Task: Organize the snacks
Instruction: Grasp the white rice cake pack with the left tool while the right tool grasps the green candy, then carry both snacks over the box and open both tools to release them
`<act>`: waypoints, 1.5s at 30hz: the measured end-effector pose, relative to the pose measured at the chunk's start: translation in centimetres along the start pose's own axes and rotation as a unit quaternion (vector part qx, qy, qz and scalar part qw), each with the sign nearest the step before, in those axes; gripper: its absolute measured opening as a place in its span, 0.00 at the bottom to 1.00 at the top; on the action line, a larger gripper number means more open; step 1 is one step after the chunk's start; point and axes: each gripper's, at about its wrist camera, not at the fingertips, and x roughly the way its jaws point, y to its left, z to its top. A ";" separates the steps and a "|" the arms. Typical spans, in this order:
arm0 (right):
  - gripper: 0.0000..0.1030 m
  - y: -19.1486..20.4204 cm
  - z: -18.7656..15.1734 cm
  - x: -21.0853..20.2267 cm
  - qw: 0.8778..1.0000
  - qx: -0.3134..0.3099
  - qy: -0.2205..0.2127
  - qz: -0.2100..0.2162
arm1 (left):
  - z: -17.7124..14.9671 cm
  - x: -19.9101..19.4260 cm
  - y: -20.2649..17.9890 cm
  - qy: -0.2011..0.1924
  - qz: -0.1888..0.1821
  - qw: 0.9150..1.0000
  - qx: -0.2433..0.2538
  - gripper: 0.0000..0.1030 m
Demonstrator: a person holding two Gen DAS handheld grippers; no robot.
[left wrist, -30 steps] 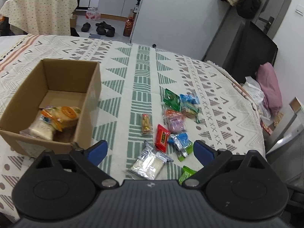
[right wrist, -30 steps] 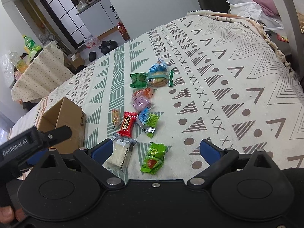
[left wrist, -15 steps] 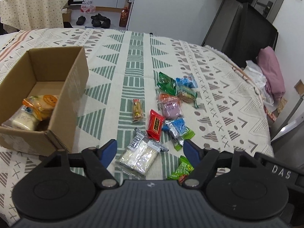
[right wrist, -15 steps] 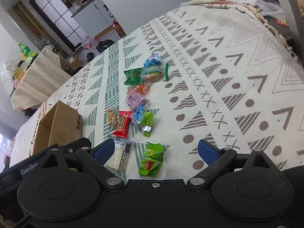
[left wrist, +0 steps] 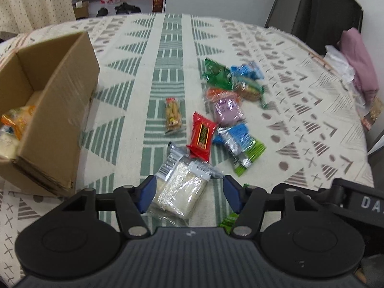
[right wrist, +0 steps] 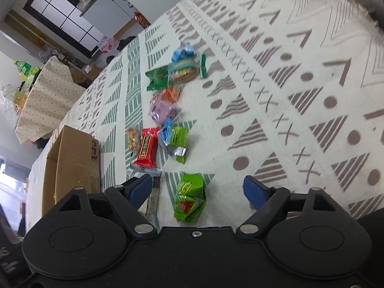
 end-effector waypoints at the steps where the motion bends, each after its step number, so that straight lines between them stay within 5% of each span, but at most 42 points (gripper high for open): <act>1: 0.75 -0.2 0.1 0.3 1.000 0.004 0.006 0.003 | 0.0 0.4 0.0 0.004 0.002 1.000 0.000 0.59; 6: 0.69 -0.7 0.2 1.9 0.999 0.023 0.034 0.019 | -0.3 1.7 -0.3 0.007 0.034 0.999 0.024 0.59; 18: 0.63 -0.5 0.2 4.1 0.997 0.031 0.057 0.032 | -0.3 2.0 0.2 0.019 0.045 0.999 0.018 0.52; 22: 0.43 -0.2 0.0 4.5 0.997 0.028 0.061 0.040 | -0.6 1.5 0.5 0.022 0.048 0.999 0.014 0.50; 23: 0.29 -0.2 0.0 4.7 0.997 0.030 0.063 0.038 | -0.5 1.4 0.7 0.025 0.042 0.999 0.006 0.50; 31: 0.26 1.2 -0.7 3.5 0.999 -0.008 0.043 0.030 | -0.2 -0.1 2.6 0.024 0.028 0.999 -0.037 0.47; 45: 0.26 3.4 -0.7 -1.4 0.999 -0.008 -0.025 0.027 | 1.5 -6.7 3.6 -0.058 -0.031 0.996 -0.056 0.46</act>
